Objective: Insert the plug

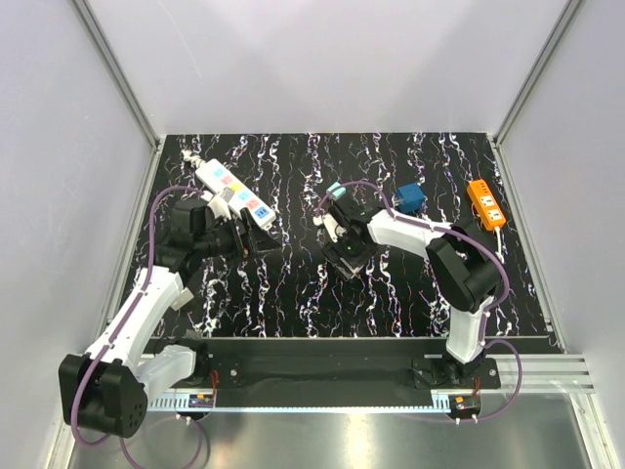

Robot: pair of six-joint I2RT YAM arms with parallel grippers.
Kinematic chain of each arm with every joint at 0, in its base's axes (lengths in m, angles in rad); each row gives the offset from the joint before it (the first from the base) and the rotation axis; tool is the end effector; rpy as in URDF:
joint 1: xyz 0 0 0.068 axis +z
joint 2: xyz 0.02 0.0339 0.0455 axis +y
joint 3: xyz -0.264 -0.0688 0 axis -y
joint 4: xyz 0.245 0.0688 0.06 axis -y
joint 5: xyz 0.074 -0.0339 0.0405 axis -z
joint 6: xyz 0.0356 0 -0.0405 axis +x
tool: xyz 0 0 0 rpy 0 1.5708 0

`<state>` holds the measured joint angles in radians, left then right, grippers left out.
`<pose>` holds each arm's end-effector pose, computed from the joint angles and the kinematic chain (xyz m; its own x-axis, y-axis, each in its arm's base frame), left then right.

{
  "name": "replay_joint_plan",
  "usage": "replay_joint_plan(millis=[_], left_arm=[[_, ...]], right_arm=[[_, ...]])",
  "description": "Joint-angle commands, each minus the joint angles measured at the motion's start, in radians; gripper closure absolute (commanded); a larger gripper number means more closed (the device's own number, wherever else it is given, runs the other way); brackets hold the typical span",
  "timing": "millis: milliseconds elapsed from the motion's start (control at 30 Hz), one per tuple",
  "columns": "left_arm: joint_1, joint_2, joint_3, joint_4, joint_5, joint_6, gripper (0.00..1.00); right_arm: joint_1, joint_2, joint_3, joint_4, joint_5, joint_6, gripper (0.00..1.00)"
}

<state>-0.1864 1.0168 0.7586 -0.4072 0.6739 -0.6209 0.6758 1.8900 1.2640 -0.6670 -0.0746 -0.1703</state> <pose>0.2056 -0.0614 0.2706 -0.8583 -0.3007 -0.4157 0.1572 0.6171 -0.7710 0.2843 0.2314 0.1639 -0.6310 -0.7225 -0.2824 -0.7576 0.6522 0.0242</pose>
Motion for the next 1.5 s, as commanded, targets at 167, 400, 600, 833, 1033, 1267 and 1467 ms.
replay_joint_plan(millis=[167,400,600,833,1033,1267,1467], left_arm=[[0.001,0.011,0.019,0.042,0.026,0.041,0.19],[-0.025,0.003,0.057,0.042,0.087,0.061,0.23],[-0.149,0.042,0.103,0.056,0.127,0.0,0.22],[-0.199,0.045,0.151,0.067,0.078,-0.095,0.19],[-0.217,0.054,0.163,0.071,0.049,-0.123,0.19],[-0.274,0.111,0.177,0.073,0.044,-0.1,0.29],[-0.315,0.164,0.18,0.071,0.044,-0.097,0.41]], right_arm=[[-0.005,-0.032,0.024,0.03,-0.025,-0.005,0.64],[0.001,-0.362,-0.006,0.122,-0.32,0.071,0.86],[0.022,-0.471,-0.068,0.236,-0.47,0.16,0.85],[0.096,-0.497,-0.095,0.277,-0.419,0.164,0.86],[0.131,-0.514,-0.104,0.291,-0.392,0.192,0.87],[0.154,-0.509,-0.107,0.311,-0.373,0.196,0.87],[0.166,-0.513,-0.13,0.33,-0.343,0.196,0.87]])
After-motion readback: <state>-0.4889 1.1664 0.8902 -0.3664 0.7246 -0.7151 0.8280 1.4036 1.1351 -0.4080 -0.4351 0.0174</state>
